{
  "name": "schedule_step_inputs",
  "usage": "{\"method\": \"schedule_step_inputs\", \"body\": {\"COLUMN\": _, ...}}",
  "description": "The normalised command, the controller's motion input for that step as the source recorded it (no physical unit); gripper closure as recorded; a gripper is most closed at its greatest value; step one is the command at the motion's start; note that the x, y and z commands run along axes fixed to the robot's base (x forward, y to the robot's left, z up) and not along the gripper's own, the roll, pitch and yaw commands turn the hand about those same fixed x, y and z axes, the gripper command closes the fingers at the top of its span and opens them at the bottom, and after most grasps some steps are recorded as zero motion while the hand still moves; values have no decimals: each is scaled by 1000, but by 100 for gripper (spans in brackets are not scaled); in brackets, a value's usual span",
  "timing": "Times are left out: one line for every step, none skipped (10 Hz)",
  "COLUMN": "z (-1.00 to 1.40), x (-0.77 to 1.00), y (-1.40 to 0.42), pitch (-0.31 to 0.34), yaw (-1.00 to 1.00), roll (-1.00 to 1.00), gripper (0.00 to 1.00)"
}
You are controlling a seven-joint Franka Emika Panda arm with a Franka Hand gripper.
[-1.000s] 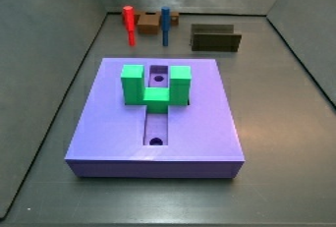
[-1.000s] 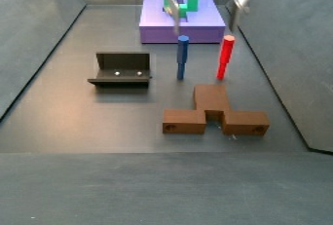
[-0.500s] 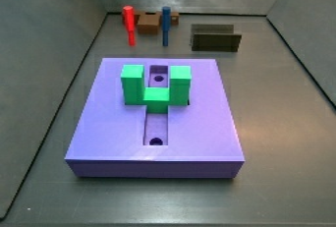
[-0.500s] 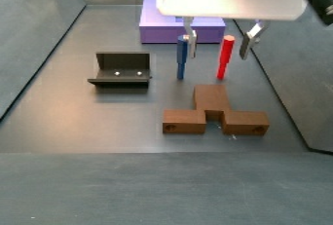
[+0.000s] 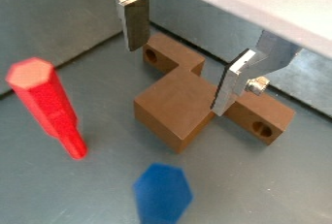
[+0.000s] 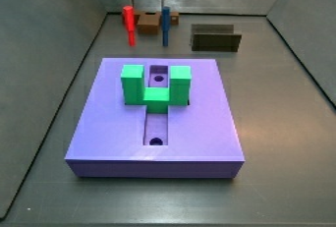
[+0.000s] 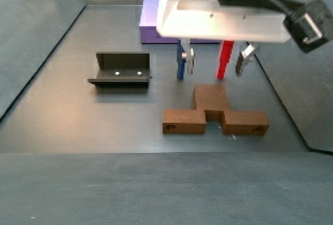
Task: Pick up the brown object. Move up. Place the brown object on the fixture. Regrasp the brown object. Move to above the board. Insert the brown object.
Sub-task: Pick up the brown object.
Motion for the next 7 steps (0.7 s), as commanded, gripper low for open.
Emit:
{"method": "schedule_step_inputs", "body": {"z": -546, "x": 163, "y": 60, "pitch": 0, "yaw": 0, "roll": -301, "gripper": 0}}
{"method": "schedule_step_inputs", "body": {"z": -383, "x": 137, "y": 57, "pitch": 0, "yaw": 0, "roll": -377, "gripper": 0}}
{"method": "schedule_step_inputs", "body": {"z": -177, "x": 97, "y": 60, "pitch": 0, "yaw": 0, "roll": -474, "gripper": 0}}
{"method": "schedule_step_inputs", "body": {"z": -149, "x": 86, "y": 71, "pitch": 0, "yaw": 0, "roll": -486, "gripper": 0}}
{"method": "schedule_step_inputs", "body": {"z": -120, "x": 69, "y": 63, "pitch": 0, "yaw": -9, "roll": -499, "gripper": 0}}
{"method": "schedule_step_inputs", "body": {"z": -111, "x": 6, "y": 66, "pitch": 0, "yaw": -54, "roll": -500, "gripper": 0}}
{"method": "schedule_step_inputs", "body": {"z": -149, "x": 0, "y": 69, "pitch": -20, "yaw": -74, "roll": -483, "gripper": 0}}
